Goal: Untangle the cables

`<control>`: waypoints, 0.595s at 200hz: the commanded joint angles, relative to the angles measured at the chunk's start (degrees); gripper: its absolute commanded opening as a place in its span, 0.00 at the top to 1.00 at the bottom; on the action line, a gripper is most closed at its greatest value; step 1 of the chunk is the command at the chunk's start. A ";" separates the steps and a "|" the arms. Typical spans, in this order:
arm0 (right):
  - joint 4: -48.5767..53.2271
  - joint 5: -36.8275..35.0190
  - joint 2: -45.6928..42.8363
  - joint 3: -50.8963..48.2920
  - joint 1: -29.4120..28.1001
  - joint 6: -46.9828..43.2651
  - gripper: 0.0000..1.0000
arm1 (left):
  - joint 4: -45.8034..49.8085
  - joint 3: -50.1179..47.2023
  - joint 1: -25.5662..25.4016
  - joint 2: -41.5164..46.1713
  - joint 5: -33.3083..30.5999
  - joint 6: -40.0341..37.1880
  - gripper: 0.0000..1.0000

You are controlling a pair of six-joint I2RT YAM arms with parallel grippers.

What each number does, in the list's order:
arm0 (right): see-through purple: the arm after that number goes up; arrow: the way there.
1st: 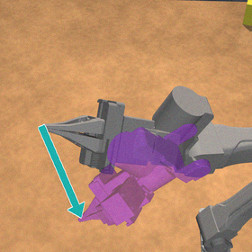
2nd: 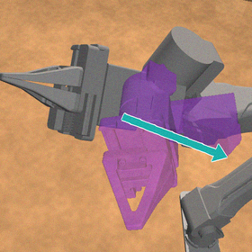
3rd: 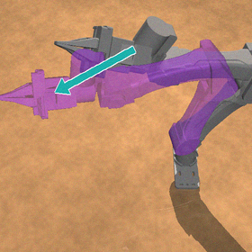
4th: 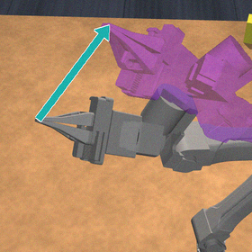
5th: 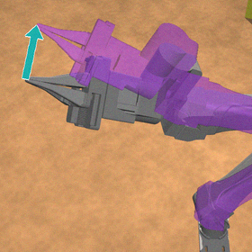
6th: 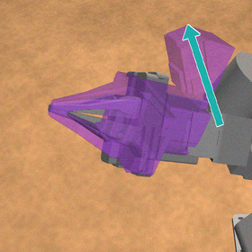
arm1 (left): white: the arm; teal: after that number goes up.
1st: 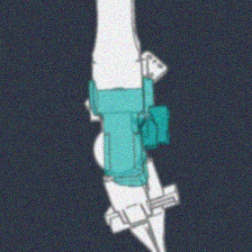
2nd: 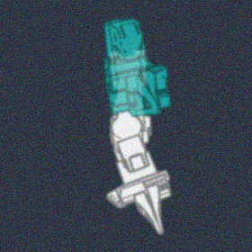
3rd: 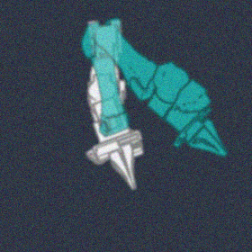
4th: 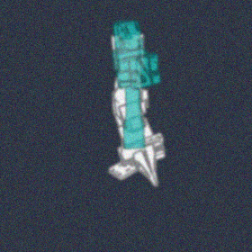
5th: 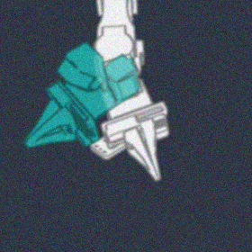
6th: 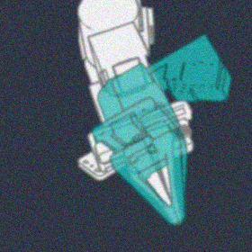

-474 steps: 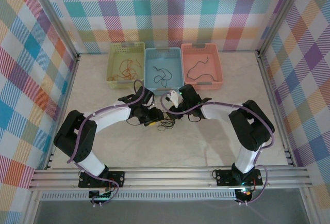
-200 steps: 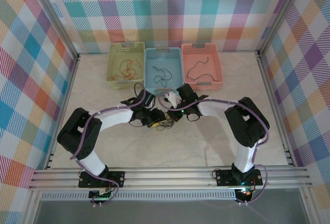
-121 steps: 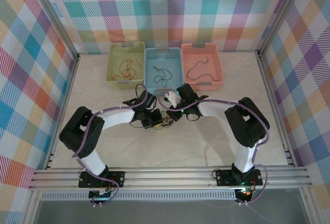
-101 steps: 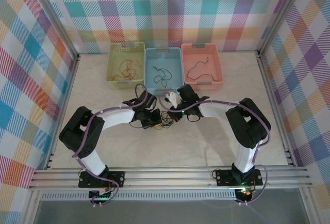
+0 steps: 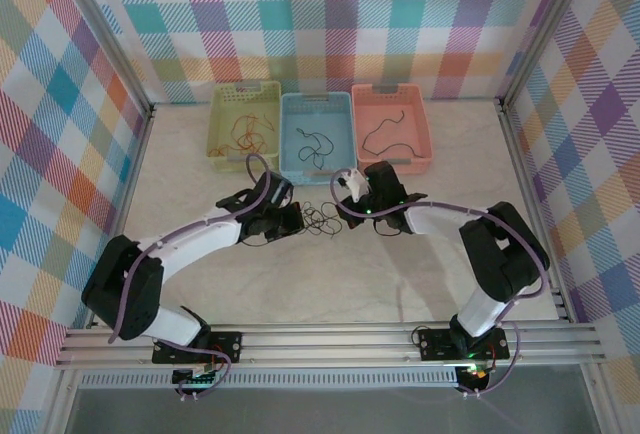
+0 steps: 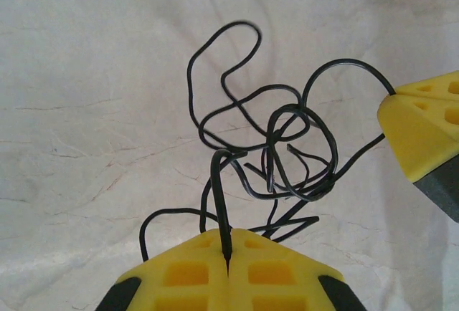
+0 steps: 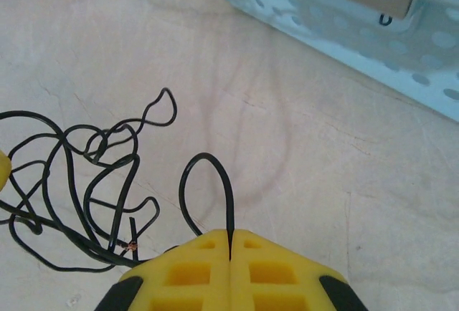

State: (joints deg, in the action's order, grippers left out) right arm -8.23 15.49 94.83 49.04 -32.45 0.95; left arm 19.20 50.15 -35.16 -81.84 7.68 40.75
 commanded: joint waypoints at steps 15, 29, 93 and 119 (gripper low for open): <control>-5.38 -2.48 -1.94 -2.60 4.62 4.78 1.00 | 8.98 -3.65 0.88 5.67 -5.85 -1.78 1.00; -8.21 -0.98 -2.77 -3.93 4.76 5.03 1.00 | 9.35 -3.69 0.97 5.79 -4.93 -2.30 1.00; -8.62 5.39 -1.41 -3.06 4.68 3.97 1.00 | 10.55 -2.35 0.97 3.91 -1.97 -4.19 0.62; -7.98 5.93 -0.96 -2.60 4.66 3.45 1.00 | 13.35 0.66 1.14 5.49 -2.67 -5.43 0.40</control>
State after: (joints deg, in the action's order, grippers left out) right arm -15.59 20.23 93.06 45.71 -27.40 5.19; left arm 27.33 48.14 -34.41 -77.65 6.22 37.43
